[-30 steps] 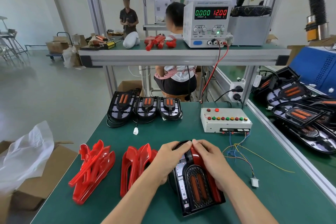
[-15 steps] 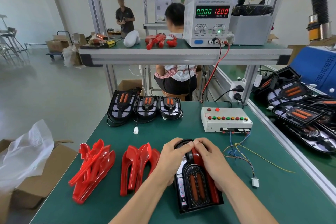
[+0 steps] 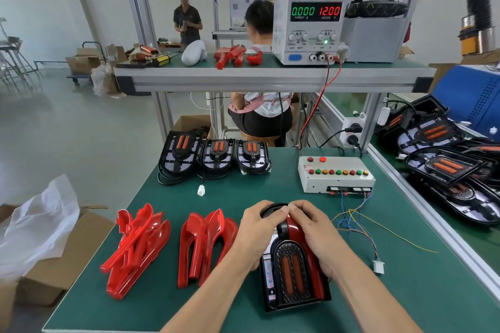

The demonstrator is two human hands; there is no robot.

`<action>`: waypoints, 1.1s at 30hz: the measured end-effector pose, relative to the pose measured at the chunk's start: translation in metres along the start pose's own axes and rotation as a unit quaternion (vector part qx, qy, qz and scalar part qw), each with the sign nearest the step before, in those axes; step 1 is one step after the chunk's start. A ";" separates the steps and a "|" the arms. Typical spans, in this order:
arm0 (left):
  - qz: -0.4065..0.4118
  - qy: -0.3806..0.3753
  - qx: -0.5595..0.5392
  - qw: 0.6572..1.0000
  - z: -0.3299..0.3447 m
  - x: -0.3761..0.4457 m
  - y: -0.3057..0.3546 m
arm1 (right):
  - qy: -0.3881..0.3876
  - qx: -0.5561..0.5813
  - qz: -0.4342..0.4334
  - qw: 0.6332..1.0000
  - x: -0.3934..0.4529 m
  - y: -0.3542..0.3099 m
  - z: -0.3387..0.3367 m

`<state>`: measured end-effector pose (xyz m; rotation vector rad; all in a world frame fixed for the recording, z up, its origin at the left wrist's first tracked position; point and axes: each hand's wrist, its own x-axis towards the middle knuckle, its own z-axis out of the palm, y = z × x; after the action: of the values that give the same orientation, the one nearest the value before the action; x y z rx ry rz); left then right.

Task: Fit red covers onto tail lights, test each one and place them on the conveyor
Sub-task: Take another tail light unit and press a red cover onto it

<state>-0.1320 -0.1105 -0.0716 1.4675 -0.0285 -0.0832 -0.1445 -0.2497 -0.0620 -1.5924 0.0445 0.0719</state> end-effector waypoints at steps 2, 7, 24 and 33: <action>-0.001 -0.001 0.015 1.000 -0.001 0.001 0.000 | 0.003 -0.014 0.004 1.000 0.000 0.000 0.000; -0.034 -0.083 0.047 0.995 -0.013 0.002 0.004 | -0.066 0.038 0.050 0.996 -0.003 -0.001 -0.015; -0.107 -0.023 0.109 0.988 -0.011 0.018 -0.013 | 0.081 -0.200 -0.049 0.975 -0.061 0.054 -0.024; -0.051 0.005 0.226 0.973 -0.003 0.014 -0.002 | 0.212 -0.210 0.013 0.954 -0.055 0.058 0.001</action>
<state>-0.1179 -0.1092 -0.0746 1.9254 0.0395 -0.1605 -0.2037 -0.2507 -0.1160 -2.0101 0.4073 -0.2585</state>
